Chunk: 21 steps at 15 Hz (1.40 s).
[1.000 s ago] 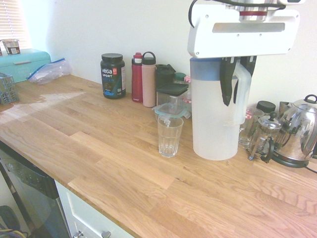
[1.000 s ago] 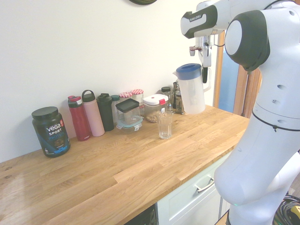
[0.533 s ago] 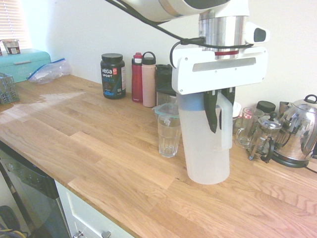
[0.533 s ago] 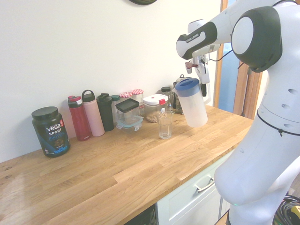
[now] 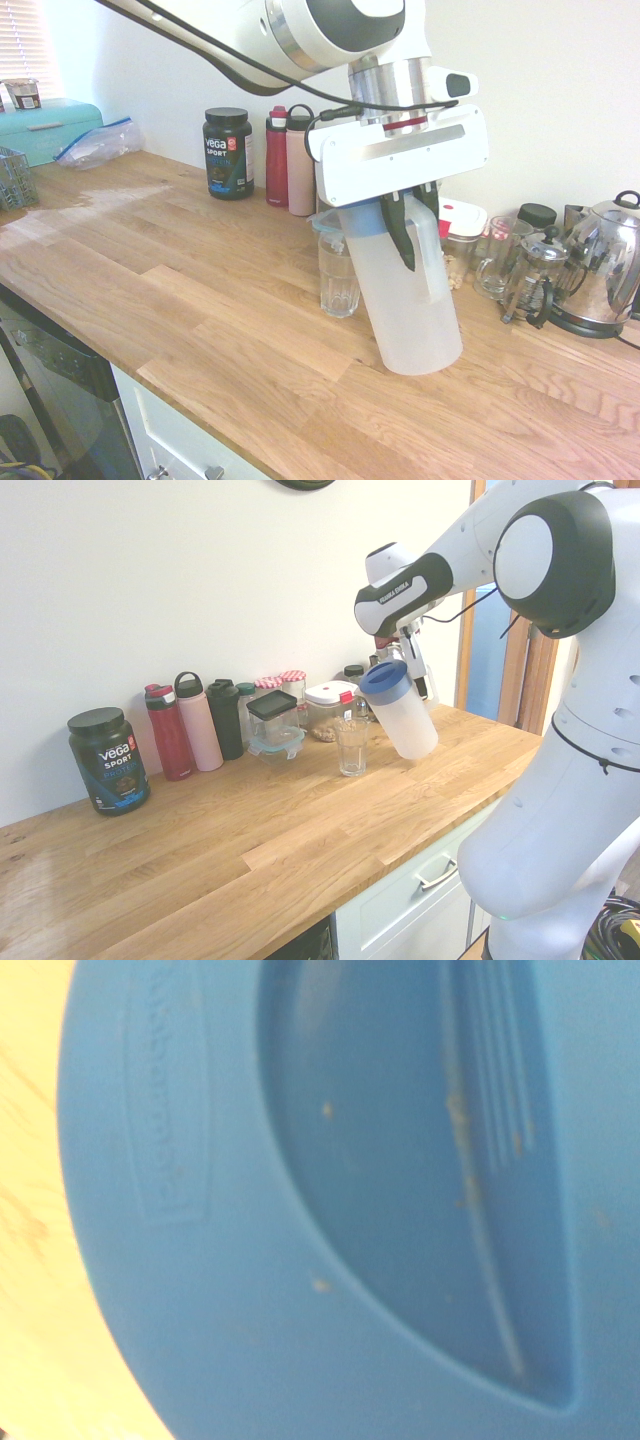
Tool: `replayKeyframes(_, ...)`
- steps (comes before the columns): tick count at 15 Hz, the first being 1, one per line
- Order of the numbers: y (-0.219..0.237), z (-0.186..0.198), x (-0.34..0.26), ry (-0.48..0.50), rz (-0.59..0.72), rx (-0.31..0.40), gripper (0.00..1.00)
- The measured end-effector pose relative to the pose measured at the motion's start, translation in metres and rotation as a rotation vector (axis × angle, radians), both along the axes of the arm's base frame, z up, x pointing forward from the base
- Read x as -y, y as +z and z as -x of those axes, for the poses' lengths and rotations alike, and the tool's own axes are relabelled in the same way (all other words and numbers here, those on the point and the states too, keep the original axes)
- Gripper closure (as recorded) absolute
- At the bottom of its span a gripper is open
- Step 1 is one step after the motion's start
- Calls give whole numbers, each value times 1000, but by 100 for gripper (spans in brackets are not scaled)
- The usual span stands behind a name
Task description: Pour me some water
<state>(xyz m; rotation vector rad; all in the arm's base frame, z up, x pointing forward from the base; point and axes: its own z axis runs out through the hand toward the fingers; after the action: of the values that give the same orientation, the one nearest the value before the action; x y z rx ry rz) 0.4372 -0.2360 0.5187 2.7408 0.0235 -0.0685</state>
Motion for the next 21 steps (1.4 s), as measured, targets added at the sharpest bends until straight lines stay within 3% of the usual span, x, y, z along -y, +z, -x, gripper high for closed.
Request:
replayKeyframes(5,-18,0,-20,41,121,-52,100)
replayKeyframes(14,-23,-7,-49,105,290,-84,100)
replayKeyframes(21,-34,-2,-42,102,376,-113,100)
